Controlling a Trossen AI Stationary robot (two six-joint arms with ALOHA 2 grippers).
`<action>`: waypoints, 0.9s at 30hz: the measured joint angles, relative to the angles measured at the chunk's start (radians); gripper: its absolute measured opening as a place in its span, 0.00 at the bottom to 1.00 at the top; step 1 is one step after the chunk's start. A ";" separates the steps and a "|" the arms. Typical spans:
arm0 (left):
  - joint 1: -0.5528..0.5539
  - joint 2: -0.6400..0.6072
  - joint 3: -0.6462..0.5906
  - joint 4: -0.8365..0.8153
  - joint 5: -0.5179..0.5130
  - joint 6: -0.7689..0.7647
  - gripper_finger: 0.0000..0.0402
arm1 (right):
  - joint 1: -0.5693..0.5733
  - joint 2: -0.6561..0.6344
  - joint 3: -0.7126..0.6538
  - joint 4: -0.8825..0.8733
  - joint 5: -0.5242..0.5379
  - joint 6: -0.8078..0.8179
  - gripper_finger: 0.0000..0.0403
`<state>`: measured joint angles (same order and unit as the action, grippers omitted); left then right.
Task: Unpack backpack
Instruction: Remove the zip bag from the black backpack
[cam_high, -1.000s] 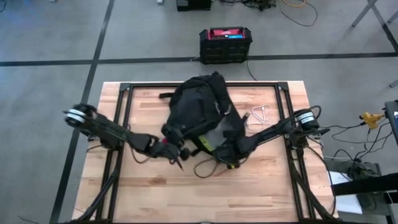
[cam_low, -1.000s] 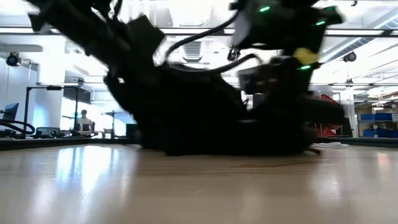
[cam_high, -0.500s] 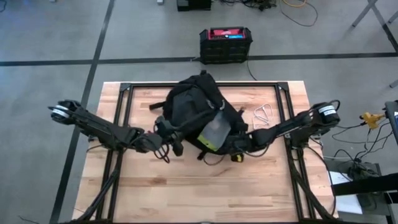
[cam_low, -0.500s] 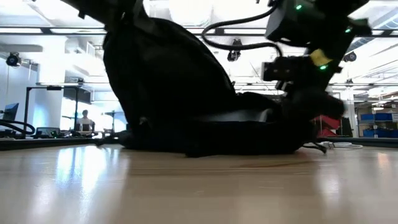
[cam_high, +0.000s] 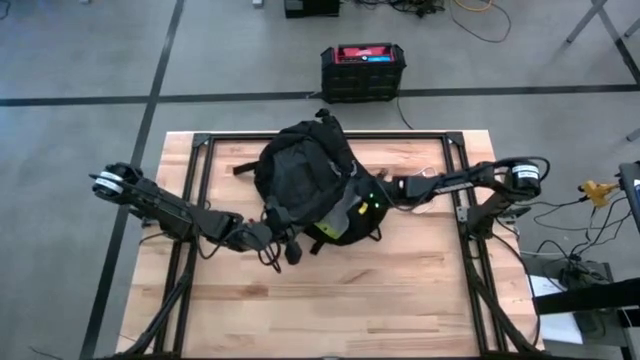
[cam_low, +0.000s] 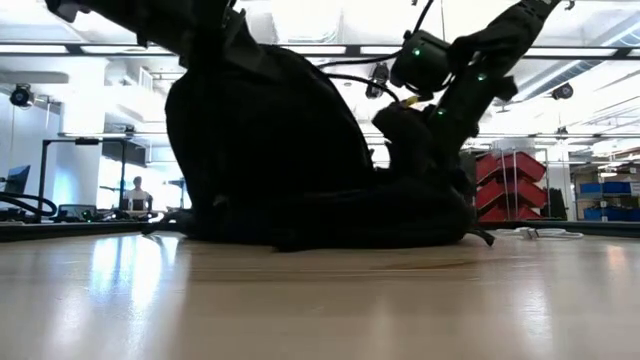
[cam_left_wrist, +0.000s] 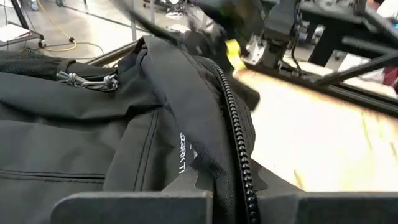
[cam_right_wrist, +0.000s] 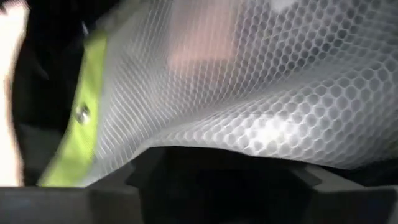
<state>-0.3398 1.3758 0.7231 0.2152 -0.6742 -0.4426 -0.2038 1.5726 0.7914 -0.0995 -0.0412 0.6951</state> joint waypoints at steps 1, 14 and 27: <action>-0.001 0.000 0.000 -0.004 0.001 0.006 0.00 | -0.009 0.000 0.000 0.016 -0.022 0.020 0.55; -0.008 0.001 -0.013 -0.009 0.009 0.043 0.00 | -0.018 0.000 0.001 0.093 -0.208 0.206 0.76; -0.007 0.001 -0.014 0.027 0.002 0.079 0.00 | -0.012 0.131 0.004 0.278 -0.088 0.413 0.70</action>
<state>-0.3470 1.3769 0.7094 0.2424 -0.6720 -0.3634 -0.2157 1.7032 0.7956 0.1782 -0.1291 1.1080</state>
